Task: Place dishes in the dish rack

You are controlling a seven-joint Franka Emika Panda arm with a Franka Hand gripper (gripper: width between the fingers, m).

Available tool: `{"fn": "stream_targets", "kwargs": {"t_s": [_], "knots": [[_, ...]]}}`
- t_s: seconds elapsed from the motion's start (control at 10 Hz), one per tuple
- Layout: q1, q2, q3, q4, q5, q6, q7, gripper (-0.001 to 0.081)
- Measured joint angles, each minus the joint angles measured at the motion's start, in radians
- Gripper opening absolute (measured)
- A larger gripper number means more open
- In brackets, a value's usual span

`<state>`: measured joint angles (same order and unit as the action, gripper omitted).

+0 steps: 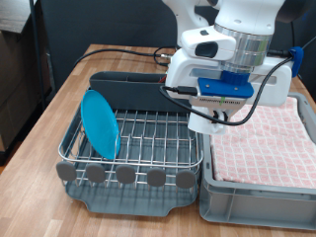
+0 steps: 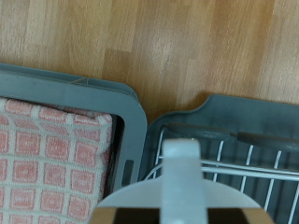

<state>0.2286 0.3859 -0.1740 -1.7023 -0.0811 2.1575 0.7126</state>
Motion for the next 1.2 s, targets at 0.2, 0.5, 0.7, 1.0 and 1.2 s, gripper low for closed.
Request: {"fn": "stream_targets", "kwargs": {"t_s": [0.2, 0.5, 0.7, 1.0, 1.2], "knots": [[-0.016, 0.052, 0.0, 0.082, 0.026, -0.05, -0.026, 0.0072], [-0.034, 0.123, 0.0, 0.15, 0.05, -0.036, -0.034, 0.0072], [-0.036, 0.155, -0.002, 0.155, 0.051, 0.015, -0.012, 0.0072], [-0.036, 0.184, -0.002, 0.153, 0.054, 0.052, 0.029, 0.0072], [-0.036, 0.196, -0.002, 0.148, 0.053, 0.057, 0.049, 0.0072]]}}
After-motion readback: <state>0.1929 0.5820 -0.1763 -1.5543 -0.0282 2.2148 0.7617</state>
